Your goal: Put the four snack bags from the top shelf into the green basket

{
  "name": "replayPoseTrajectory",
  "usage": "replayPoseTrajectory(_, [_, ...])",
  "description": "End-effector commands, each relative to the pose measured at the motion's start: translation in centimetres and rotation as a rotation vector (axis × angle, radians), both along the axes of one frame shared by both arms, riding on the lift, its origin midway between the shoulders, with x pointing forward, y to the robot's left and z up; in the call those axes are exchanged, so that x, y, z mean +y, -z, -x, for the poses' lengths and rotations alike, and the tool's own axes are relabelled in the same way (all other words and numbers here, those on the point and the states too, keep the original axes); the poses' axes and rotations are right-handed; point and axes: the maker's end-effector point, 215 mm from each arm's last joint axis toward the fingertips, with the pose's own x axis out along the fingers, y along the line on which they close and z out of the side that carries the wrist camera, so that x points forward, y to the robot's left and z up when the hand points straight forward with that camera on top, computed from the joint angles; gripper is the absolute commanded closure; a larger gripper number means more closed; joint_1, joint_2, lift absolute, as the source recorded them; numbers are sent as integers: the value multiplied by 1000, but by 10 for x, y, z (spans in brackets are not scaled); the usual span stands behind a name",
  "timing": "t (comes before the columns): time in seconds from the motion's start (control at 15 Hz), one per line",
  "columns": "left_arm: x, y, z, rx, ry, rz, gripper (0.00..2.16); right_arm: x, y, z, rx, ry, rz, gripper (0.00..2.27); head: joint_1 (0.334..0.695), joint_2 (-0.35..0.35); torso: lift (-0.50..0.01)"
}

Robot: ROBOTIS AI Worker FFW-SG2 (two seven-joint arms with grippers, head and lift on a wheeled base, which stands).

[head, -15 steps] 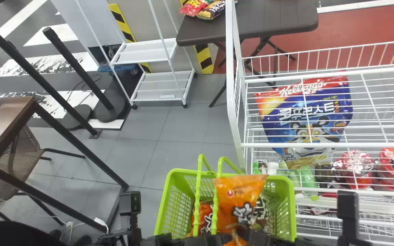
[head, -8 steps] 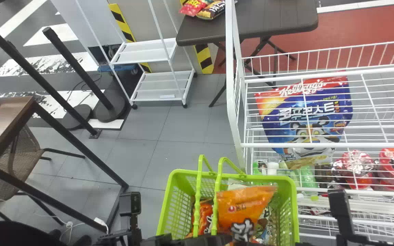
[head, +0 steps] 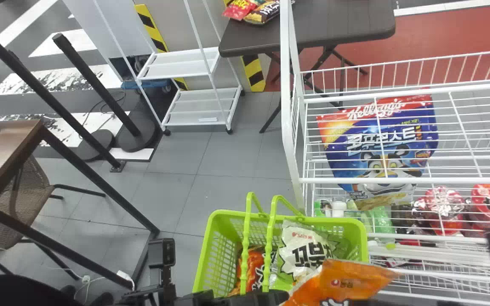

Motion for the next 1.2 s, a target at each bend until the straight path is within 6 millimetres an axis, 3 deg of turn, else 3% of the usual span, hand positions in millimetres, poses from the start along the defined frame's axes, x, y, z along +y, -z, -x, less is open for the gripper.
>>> replayPoseTrajectory(0.0, [0,-2,1,-2,3,10,2145,-47,-3,-58,-253,199,161,56,695,350,0])
replayPoseTrajectory(0.13, [0,0,1,3,1,12,2145,-90,-4,-108,-544,385,423,53,695,315,0])
replayPoseTrajectory(0.27, [0,0,1,3,0,12,2145,-118,0,-126,-725,481,629,49,695,214,0])
replayPoseTrajectory(0.4, [1,0,1,4,-1,10,2145,-129,0,-126,-794,531,639,49,695,113,0])
replayPoseTrajectory(0.53, [1,3,2,12,-6,13,2145,-139,-16,-124,-913,601,649,49,695,98,0])
replayPoseTrajectory(0.87, [3,5,9,20,-43,25,2145,-149,-26,-111,-998,698,639,49,695,67,0])
replayPoseTrajectory(1.0, [3,6,10,20,-43,24,2145,-162,-16,-104,-984,701,665,49,695,66,0])
replayPoseTrajectory(1.13, [3,7,12,22,-46,25,2145,-161,-13,-100,-980,692,660,53,695,51,0])
